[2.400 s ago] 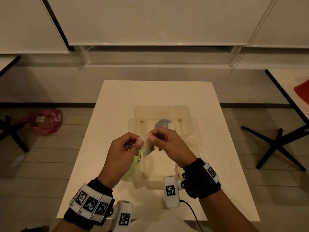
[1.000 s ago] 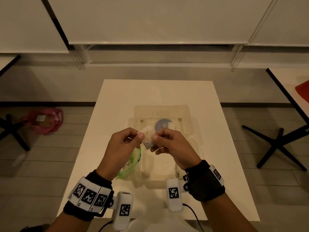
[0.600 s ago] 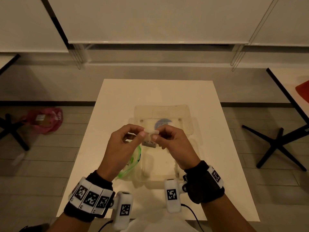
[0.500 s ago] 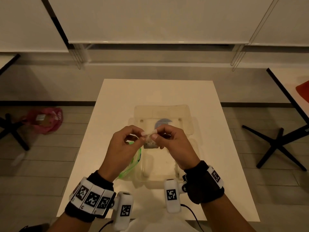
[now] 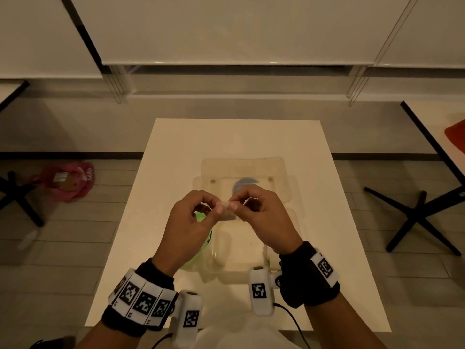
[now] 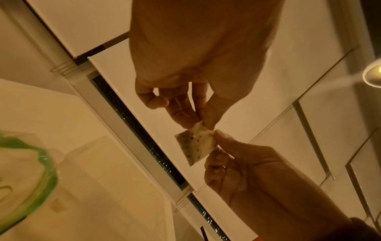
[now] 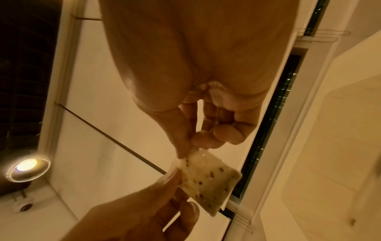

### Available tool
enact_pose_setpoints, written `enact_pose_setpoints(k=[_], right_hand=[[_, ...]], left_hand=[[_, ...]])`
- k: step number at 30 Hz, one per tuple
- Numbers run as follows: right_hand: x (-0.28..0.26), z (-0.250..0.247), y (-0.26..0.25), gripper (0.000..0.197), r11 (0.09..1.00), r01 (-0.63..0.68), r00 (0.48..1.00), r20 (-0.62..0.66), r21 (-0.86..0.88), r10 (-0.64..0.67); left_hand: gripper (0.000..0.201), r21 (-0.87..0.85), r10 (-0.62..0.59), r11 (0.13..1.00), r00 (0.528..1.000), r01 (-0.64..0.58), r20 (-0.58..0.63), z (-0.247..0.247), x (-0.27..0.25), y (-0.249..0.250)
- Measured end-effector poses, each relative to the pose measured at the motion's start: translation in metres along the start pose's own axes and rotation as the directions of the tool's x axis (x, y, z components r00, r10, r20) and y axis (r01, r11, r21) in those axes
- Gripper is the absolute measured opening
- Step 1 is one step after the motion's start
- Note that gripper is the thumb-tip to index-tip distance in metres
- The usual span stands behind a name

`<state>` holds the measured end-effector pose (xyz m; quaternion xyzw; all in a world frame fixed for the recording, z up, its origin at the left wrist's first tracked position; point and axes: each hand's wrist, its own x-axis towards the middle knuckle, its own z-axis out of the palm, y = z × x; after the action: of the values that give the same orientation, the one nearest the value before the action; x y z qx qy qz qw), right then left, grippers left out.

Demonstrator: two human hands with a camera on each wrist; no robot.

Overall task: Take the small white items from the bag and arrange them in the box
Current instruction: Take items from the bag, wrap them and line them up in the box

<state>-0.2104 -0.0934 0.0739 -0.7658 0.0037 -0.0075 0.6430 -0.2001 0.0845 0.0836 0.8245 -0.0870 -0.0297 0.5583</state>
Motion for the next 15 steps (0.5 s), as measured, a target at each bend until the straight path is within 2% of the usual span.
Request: enact_pose_setpoints(k=[5, 10, 15], right_hand=[[-0.0004, 0.0001, -0.0019, 0.013, 0.999, 0.039, 0.999, -0.027, -0.021, -0.040], [-0.0004, -0.0004, -0.0038, 0.012, 0.999, 0.030, 0.999, -0.024, -0.029, -0.031], [-0.0022, -0.0021, -0.0038, 0.012, 0.987, 0.044, 0.998, -0.030, -0.155, -0.049]], left_hand=[[0.010, 0.063, -0.024, 0.998, 1.000, 0.024, -0.005, 0.0022, 0.0007, -0.0002], [0.006, -0.016, 0.017, 1.000, 0.999, -0.016, 0.035, 0.0022, -0.0009, -0.0008], [0.006, 0.104, 0.062, 0.993, 0.998, -0.062, -0.003, 0.0050, -0.0003, -0.0079]])
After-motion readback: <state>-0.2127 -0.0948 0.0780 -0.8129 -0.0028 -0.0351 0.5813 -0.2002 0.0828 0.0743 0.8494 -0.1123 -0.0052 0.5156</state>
